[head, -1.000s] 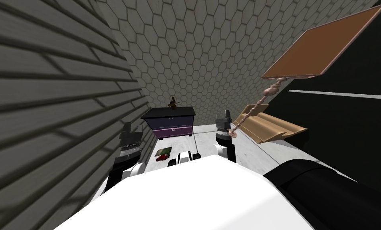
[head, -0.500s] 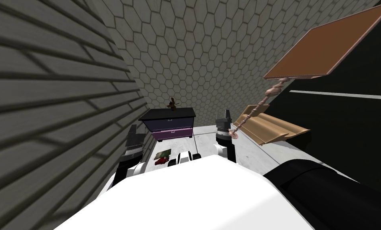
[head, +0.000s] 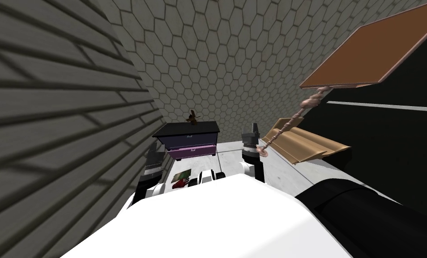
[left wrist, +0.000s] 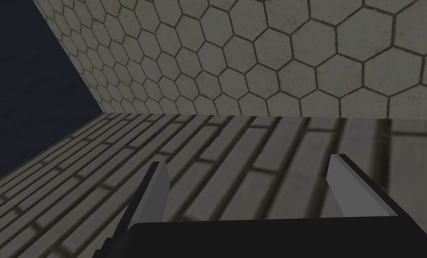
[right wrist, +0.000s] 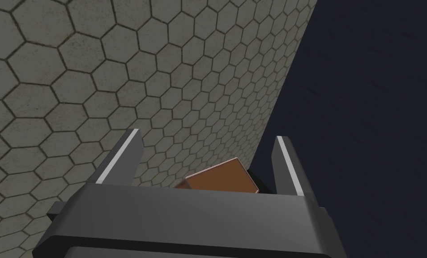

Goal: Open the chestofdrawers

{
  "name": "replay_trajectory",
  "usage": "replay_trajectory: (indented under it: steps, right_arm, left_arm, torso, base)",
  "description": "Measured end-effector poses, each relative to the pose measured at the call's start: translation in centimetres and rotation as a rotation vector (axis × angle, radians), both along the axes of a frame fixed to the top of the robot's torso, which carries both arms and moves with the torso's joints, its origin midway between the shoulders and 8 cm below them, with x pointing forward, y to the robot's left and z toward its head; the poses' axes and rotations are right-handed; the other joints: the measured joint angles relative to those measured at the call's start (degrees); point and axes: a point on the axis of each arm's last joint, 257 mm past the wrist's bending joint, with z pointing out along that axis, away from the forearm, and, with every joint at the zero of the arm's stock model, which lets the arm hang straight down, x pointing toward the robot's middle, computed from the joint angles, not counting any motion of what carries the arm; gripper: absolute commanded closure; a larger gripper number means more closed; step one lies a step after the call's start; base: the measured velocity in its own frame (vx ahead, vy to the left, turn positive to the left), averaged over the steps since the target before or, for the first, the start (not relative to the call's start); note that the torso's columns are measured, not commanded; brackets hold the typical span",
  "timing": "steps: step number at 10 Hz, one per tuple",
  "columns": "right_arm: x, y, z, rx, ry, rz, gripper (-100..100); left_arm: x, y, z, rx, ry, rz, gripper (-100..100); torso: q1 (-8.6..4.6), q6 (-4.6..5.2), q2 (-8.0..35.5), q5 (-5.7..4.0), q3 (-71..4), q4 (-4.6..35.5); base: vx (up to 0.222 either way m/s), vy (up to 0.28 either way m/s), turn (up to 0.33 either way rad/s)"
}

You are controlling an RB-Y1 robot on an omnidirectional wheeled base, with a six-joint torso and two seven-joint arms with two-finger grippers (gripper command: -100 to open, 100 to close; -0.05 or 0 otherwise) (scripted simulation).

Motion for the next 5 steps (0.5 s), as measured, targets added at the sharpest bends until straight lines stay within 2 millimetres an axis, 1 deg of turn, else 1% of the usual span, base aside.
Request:
replay_trajectory:
  steps: [5]
  right_arm:
    - [0.0,0.0,0.0,0.000,0.000,0.000,0]
  left_arm:
    - [0.7,0.4,-3.5,0.008,0.040,-0.001,-100]
  torso:
    - [-0.02,0.01,-0.1,0.00,0.0,0.0]
  base:
    - [0.077,-0.003,-0.008]
